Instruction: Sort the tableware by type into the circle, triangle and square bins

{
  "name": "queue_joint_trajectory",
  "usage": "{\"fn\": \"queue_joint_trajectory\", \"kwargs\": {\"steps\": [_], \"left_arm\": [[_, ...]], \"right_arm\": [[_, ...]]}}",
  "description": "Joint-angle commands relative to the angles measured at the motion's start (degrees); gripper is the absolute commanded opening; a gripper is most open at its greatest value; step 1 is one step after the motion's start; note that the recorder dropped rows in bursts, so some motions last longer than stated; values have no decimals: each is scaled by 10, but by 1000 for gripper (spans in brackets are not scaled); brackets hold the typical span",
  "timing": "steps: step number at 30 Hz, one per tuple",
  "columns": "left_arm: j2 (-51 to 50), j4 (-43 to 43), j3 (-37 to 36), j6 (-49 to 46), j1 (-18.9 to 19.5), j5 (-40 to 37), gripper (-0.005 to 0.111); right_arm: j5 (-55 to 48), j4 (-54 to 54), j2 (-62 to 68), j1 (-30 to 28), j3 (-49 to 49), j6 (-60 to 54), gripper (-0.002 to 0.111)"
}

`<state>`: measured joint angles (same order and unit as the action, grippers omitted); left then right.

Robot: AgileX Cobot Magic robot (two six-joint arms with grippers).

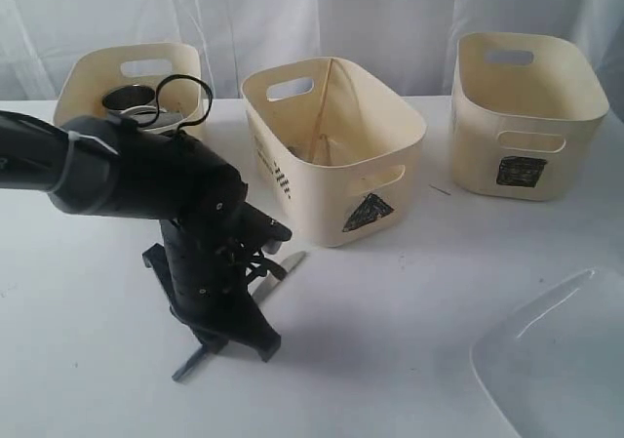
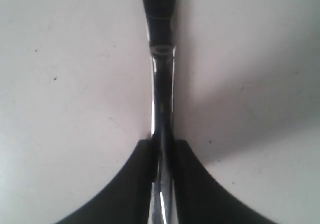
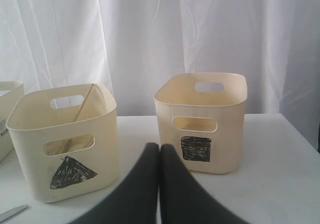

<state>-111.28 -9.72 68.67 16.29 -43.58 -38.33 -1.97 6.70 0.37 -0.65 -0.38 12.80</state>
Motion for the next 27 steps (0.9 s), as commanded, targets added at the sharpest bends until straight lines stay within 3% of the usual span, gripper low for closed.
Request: {"fn": "queue_joint_trajectory", "kwargs": {"steps": [1,27], "left_arm": [[-20,-38,-33,-12,7,-50,0],[257,-44,-33,-10,11,-8,0]], "right_arm": [[2,5,-4,2,4,3,0],[2,5,-4,2,4,3,0]]}}
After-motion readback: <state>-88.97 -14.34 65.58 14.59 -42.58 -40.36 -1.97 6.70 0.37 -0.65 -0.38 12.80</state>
